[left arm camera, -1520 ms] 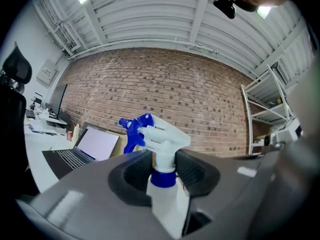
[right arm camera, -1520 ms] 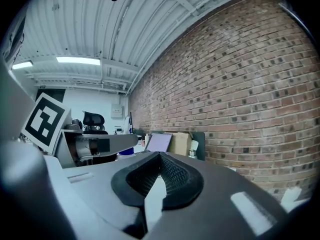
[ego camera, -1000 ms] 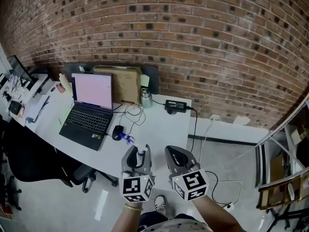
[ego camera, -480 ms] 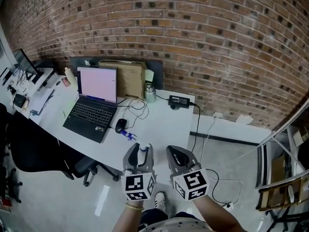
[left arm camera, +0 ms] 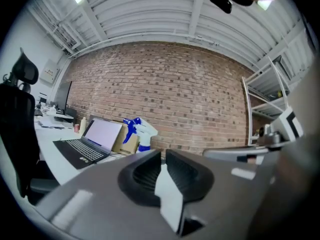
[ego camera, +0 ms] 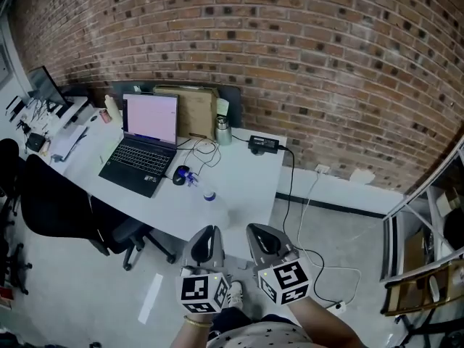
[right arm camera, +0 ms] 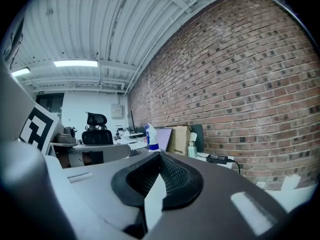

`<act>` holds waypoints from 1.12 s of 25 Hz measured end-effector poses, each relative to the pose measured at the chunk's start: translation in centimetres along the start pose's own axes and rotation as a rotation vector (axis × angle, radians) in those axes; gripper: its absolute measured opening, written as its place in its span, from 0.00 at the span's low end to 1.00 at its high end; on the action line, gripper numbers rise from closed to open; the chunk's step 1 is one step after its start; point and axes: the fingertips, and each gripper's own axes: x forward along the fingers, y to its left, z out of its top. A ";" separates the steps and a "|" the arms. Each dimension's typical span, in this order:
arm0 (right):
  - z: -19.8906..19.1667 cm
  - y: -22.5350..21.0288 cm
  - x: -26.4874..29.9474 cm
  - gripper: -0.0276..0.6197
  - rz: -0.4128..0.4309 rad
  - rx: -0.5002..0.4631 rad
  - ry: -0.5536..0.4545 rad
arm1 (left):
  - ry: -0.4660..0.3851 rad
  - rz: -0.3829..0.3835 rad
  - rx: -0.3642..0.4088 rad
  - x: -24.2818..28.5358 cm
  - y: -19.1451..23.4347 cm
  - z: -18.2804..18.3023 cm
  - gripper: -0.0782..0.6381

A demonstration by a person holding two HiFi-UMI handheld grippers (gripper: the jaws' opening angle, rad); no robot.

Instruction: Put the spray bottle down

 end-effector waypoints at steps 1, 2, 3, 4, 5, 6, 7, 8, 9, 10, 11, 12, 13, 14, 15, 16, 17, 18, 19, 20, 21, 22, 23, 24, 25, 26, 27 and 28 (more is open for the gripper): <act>-0.3 0.4 -0.9 0.04 0.004 0.000 0.000 | 0.006 0.007 -0.005 -1.0 -0.4 -0.4 0.14; -0.6 0.9 -1.8 0.04 0.009 0.001 0.003 | 0.012 0.008 -0.009 -2.0 -1.0 -0.9 0.12; -0.9 1.4 -2.7 0.04 0.014 0.003 0.008 | 0.014 0.001 -0.010 -3.0 -1.6 -1.3 0.12; -1.3 1.8 -3.5 0.04 0.019 0.006 0.013 | 0.012 -0.011 -0.008 -4.1 -2.3 -1.5 0.12; -1.7 2.3 -4.3 0.04 0.024 0.009 0.019 | 0.009 -0.022 -0.006 -5.0 -2.9 -1.7 0.12; -2.0 2.7 -5.1 0.04 0.027 0.010 0.023 | 0.009 -0.026 -0.005 -5.9 -3.5 -1.8 0.12; -2.2 3.1 -5.8 0.04 0.028 0.008 0.024 | 0.013 -0.024 -0.006 -6.6 -3.9 -1.9 0.12; -2.3 3.4 -6.5 0.04 0.028 0.003 0.023 | 0.016 -0.019 -0.010 -7.3 -4.2 -1.9 0.12; -2.4 3.7 -7.3 0.04 0.026 -0.002 0.019 | 0.019 -0.013 -0.012 -8.0 -4.5 -2.0 0.12; -2.5 4.0 -8.0 0.04 0.023 -0.007 0.016 | 0.020 -0.008 -0.009 -8.6 -4.8 -1.9 0.12; -2.6 4.3 -8.8 0.04 0.022 -0.011 0.012 | 0.018 -0.004 -0.002 -9.3 -5.1 -1.8 0.12; -2.6 4.6 -9.4 0.04 0.021 -0.015 0.008 | 0.013 -0.003 0.006 -9.9 -5.5 -1.6 0.12; -2.6 4.8 -10.1 0.04 0.021 -0.018 0.003 | 0.010 -0.003 0.011 -10.4 -5.8 -1.5 0.12; -2.5 5.1 -10.7 0.04 0.022 -0.020 -0.003 | 0.008 -0.002 0.011 -11.0 -6.1 -1.4 0.12; -2.4 5.4 -11.3 0.04 0.022 -0.022 -0.008 | 0.008 -0.002 0.010 -11.5 -6.4 -1.4 0.12; -2.4 5.6 -11.8 0.04 0.022 -0.024 -0.013 | 0.009 -0.003 0.011 -12.0 -6.7 -1.4 0.12; -2.4 5.9 -12.4 0.04 0.022 -0.025 -0.018 | 0.009 -0.002 0.014 -12.5 -6.9 -1.5 0.12; -2.4 6.0 -12.9 0.04 0.022 -0.026 -0.021 | 0.009 -0.002 0.017 -13.0 -7.2 -1.5 0.12; -2.4 6.2 -13.3 0.04 0.023 -0.028 -0.022 | 0.009 -0.001 0.019 -13.4 -7.4 -1.6 0.12; -2.4 6.4 -13.7 0.04 0.025 -0.030 -0.022 | 0.009 -0.001 0.019 -13.8 -7.6 -1.7 0.12; -2.5 6.6 -14.0 0.04 0.026 -0.033 -0.022 | 0.010 -0.001 0.018 -14.2 -7.7 -1.7 0.12; -2.5 6.7 -14.2 0.04 0.026 -0.036 -0.023 | 0.011 0.000 0.017 -14.4 -7.8 -1.8 0.12; -2.5 6.9 -14.4 0.04 0.026 -0.039 -0.024 | 0.012 0.001 0.019 -14.7 -7.9 -1.9 0.12; -2.6 6.9 -14.6 0.04 0.025 -0.041 -0.026 | 0.014 0.001 0.022 -14.8 -8.0 -2.0 0.12; -2.6 7.0 -14.7 0.04 0.026 -0.043 -0.027 | 0.017 0.002 0.027 -15.0 -8.1 -2.0 0.12; -2.5 7.1 -14.9 0.04 0.025 -0.043 -0.028 | 0.019 0.002 0.034 -15.1 -8.3 -2.0 0.12; -2.4 7.1 -15.1 0.04 0.023 -0.043 -0.029 | 0.020 0.002 0.040 -15.2 -8.4 -1.9 0.12; -2.3 7.1 -15.2 0.04 0.021 -0.043 -0.029 | 0.020 0.000 0.044 -15.3 -8.5 -1.8 0.12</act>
